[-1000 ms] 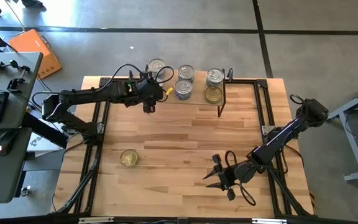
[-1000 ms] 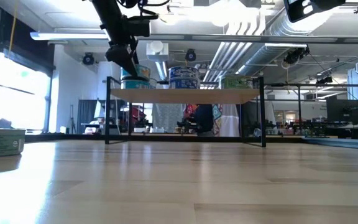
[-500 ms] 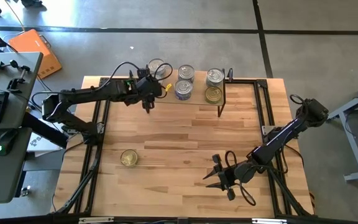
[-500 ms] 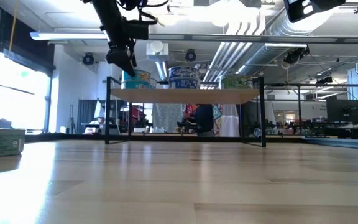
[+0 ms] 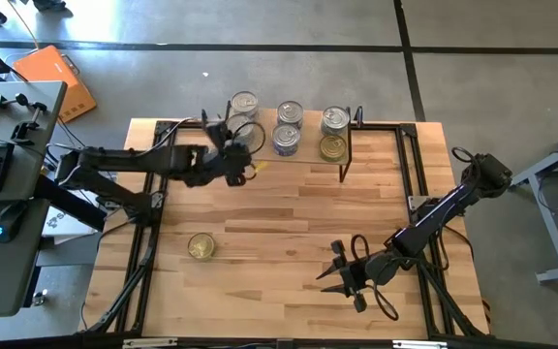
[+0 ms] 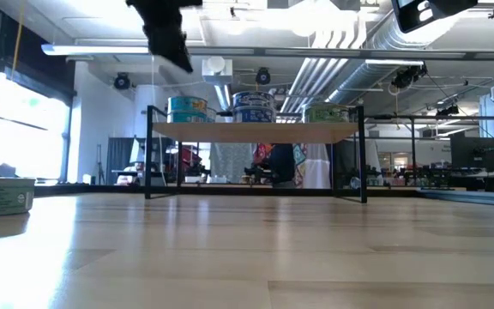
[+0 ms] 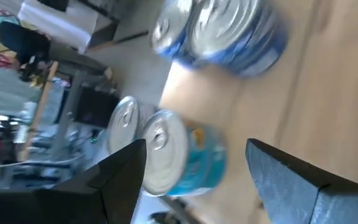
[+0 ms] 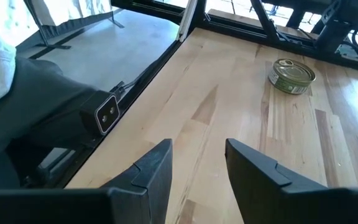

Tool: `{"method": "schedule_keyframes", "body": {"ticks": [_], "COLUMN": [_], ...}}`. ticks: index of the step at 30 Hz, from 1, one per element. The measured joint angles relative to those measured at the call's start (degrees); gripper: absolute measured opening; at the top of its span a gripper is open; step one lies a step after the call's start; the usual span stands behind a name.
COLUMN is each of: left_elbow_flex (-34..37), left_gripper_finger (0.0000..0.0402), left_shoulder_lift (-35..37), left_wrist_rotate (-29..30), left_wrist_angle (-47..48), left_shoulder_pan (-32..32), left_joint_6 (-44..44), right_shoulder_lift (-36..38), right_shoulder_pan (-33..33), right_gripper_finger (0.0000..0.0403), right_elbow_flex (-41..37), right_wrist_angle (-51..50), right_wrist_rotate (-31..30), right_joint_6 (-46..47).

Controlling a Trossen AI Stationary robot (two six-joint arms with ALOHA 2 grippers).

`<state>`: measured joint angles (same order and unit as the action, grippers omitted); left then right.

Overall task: Stack canned seafood by type on shelf
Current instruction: Stack the green tuna can on top of the green tuna can on the shelf

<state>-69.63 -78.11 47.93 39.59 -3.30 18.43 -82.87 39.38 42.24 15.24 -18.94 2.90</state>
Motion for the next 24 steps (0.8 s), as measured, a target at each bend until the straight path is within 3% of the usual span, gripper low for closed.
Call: {"method": "schedule_keyframes", "body": {"ticks": [7,16,19,24], "left_elbow_flex": [-0.02,-0.02,-0.02,0.00], "left_gripper_finger": [0.0258,0.0215,0.0204,0.0186], "left_shoulder_lift": [2.00,-2.91,-4.47,-6.80], "left_wrist_rotate": [1.19,2.79,3.24,0.29], "left_wrist_angle": [0.01,1.66,6.95,25.67], "left_shoulder_pan": [14.30,34.13,38.86,43.27], "left_joint_6": [-8.65,-21.60,-33.29,-63.57], "right_shoulder_lift": [0.00,0.00,0.00,-1.65], "right_shoulder_pan": [0.00,0.00,0.00,-0.03], "right_gripper_finger": [0.0142,0.0142,0.0142,0.0142], "right_elbow_flex": [0.00,0.00,0.01,0.02], "right_wrist_angle": [0.00,0.02,0.02,0.75], "right_wrist_rotate": [-1.99,-5.09,-5.09,-5.11], "right_joint_6": [0.12,-0.31,-0.31,-0.32]}}
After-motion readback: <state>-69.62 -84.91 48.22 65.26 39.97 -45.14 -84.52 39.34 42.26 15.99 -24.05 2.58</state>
